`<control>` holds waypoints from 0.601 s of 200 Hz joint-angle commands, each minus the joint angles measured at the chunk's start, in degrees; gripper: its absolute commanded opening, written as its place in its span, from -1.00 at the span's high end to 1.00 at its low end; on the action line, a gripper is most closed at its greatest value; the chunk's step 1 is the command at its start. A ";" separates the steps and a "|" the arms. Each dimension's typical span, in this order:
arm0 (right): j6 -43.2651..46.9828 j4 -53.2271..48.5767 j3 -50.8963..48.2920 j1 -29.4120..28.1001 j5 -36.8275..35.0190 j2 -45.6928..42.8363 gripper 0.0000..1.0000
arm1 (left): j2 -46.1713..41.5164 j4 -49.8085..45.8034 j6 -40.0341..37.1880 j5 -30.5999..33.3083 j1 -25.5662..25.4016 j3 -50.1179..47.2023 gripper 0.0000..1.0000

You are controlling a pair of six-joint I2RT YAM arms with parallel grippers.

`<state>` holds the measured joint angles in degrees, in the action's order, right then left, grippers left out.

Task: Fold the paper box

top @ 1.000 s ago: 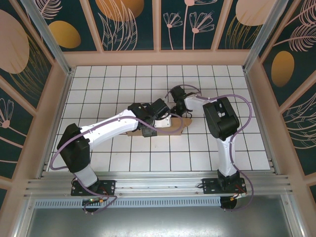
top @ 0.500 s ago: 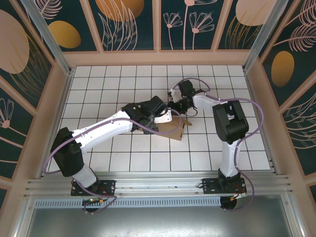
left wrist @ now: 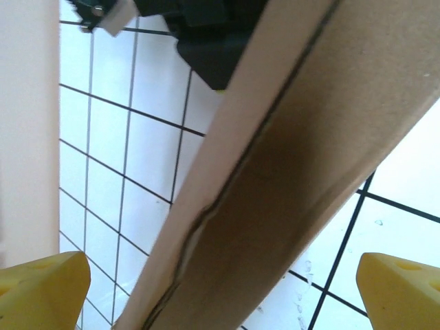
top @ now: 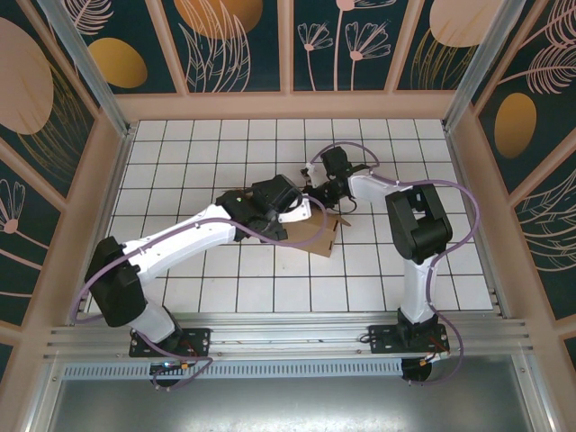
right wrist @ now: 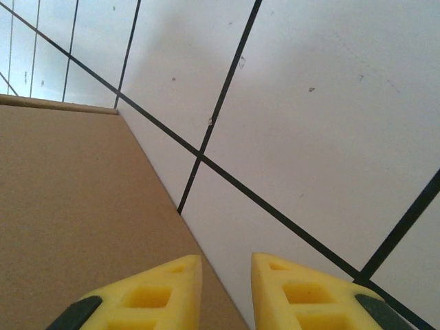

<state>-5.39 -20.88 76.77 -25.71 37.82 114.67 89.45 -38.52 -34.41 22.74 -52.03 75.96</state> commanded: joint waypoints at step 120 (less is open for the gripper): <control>-4.11 5.76 -3.74 1.59 -11.19 -16.83 0.71 | -9.36 18.45 47.87 -1.40 1.70 3.73 -0.98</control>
<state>-7.35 -18.24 75.42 -24.29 29.95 102.63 78.87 -28.10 -3.95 23.40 -51.40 80.82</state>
